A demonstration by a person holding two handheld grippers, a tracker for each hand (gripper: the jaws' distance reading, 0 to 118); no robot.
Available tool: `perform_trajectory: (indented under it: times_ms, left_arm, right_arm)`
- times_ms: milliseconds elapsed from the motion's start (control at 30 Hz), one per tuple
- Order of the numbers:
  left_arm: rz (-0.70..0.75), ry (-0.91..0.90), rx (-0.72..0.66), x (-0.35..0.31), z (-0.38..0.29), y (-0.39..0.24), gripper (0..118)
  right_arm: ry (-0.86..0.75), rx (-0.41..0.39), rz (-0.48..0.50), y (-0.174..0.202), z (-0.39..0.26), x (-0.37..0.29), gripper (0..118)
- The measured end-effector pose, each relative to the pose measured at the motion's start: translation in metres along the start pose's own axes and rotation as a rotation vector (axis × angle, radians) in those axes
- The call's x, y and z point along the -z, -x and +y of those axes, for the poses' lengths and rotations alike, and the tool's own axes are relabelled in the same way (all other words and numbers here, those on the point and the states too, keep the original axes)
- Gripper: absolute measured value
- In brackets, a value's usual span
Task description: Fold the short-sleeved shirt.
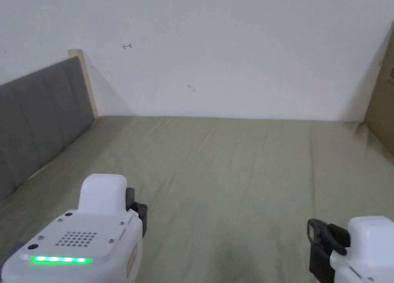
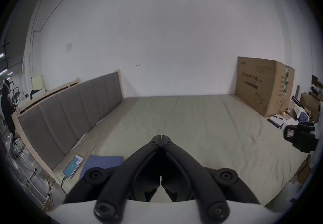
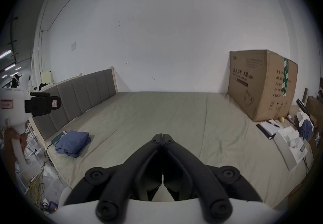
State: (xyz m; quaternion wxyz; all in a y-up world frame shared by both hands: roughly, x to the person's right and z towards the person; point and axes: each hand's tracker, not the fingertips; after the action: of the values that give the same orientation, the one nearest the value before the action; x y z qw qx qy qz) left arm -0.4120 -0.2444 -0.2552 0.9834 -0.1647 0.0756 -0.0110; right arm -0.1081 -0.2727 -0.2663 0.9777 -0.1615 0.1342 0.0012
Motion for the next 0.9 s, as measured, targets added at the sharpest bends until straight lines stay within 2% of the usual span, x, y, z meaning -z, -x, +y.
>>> perform_trajectory:
  times_ms: [200,233,267,333,367,400,500,567,667,767,900]
  left_arm:
    - [-0.023,-0.139,0.015,-0.027,0.007,-0.040,0]
    - [-0.009,-0.138,0.023,-0.029,0.008,-0.043,5]
    - [-0.008,-0.140,0.026,-0.031,0.010,-0.043,16]
    - [-0.020,-0.135,0.008,-0.034,0.015,-0.045,81]
    - [-0.041,-0.110,-0.009,-0.032,0.016,-0.043,108]
    - [-0.055,-0.078,-0.025,-0.030,0.017,-0.042,117]
    - [-0.049,-0.100,-0.035,-0.034,0.018,-0.045,117]
    - [-0.033,-0.115,0.011,-0.036,0.017,-0.051,117]
    - [-0.064,-0.094,-0.031,-0.040,0.019,-0.049,117]
    - [-0.139,-0.047,-0.094,-0.042,0.024,-0.052,117]
    - [-0.081,-0.008,-0.109,-0.043,0.031,-0.058,117]
  right_arm:
    - [-0.058,0.000,-0.011,-0.012,0.019,-0.010,0]
    - [-0.068,-0.003,-0.018,-0.014,0.021,-0.012,0]
    - [-0.075,-0.005,-0.026,-0.016,0.024,-0.014,3]
    - [-0.082,-0.005,-0.043,-0.020,0.028,-0.017,26]
    - [-0.080,-0.005,-0.047,-0.023,0.030,-0.017,43]
    - [-0.074,-0.004,-0.051,-0.026,0.031,-0.017,64]
    - [-0.076,0.011,-0.061,-0.034,0.031,-0.019,105]
    - [-0.082,0.023,-0.065,-0.037,0.032,-0.023,118]
    - [-0.110,0.022,-0.073,-0.037,0.033,-0.029,118]
    - [-0.124,-0.015,-0.116,-0.035,0.036,-0.029,118]
    - [-0.124,-0.003,-0.122,-0.039,0.040,-0.032,118]
